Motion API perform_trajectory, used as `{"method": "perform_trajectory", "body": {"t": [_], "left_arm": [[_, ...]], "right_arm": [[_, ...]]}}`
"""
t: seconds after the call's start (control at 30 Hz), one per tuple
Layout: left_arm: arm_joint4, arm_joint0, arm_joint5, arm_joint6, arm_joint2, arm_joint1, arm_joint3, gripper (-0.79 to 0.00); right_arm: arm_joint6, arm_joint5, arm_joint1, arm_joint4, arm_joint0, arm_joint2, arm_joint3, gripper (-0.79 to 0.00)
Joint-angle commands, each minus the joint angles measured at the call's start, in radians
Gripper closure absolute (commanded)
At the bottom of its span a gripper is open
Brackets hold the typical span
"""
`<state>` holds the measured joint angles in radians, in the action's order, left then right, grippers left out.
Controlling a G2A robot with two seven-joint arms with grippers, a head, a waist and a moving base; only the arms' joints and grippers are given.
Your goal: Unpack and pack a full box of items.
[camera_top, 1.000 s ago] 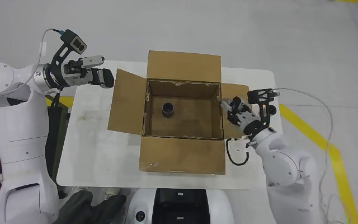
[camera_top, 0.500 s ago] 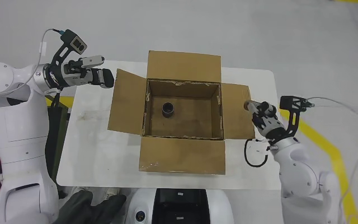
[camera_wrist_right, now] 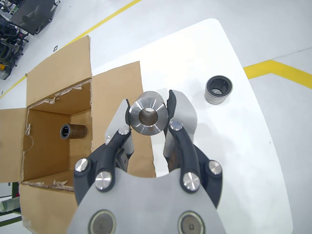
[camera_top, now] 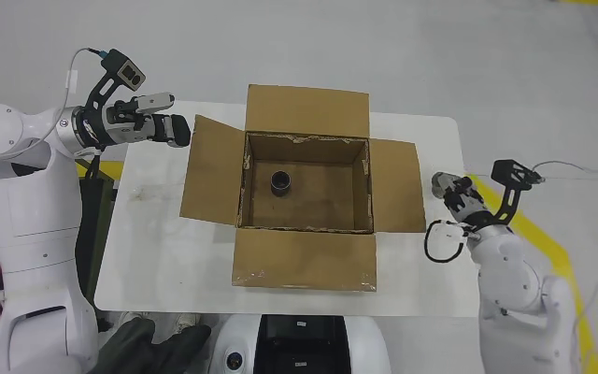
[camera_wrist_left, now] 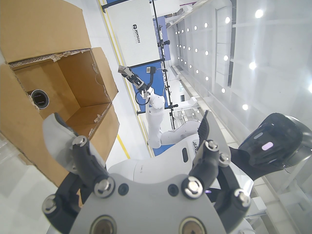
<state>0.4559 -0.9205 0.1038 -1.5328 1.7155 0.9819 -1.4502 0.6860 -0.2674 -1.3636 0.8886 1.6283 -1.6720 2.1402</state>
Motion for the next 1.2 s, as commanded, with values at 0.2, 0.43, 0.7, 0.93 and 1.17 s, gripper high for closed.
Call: {"method": "perform_trajectory", "body": {"t": [0.2, 0.43, 0.7, 0.93, 1.17], "left_arm": [[0.0, 0.0, 0.0, 0.0, 0.0, 0.0, 0.0, -0.785], [0.0, 0.0, 0.0, 0.0, 0.0, 0.0, 0.0, -0.785], [0.0, 0.0, 0.0, 0.0, 0.0, 0.0, 0.0, -0.785], [0.0, 0.0, 0.0, 0.0, 0.0, 0.0, 0.0, -0.785], [0.0, 0.0, 0.0, 0.0, 0.0, 0.0, 0.0, -0.785]], "right_arm": [[0.029, -0.019, 0.006, -0.023, -0.026, -0.026, -0.067, 0.0], [0.054, -0.052, 0.012, -0.022, -0.042, -0.041, -0.128, 0.0], [0.077, -0.066, 0.017, -0.033, -0.05, -0.043, -0.184, 0.0], [0.107, -0.08, 0.023, -0.025, -0.072, -0.035, -0.248, 0.0], [0.124, -0.095, 0.027, -0.02, -0.097, -0.02, -0.303, 0.0]]}}
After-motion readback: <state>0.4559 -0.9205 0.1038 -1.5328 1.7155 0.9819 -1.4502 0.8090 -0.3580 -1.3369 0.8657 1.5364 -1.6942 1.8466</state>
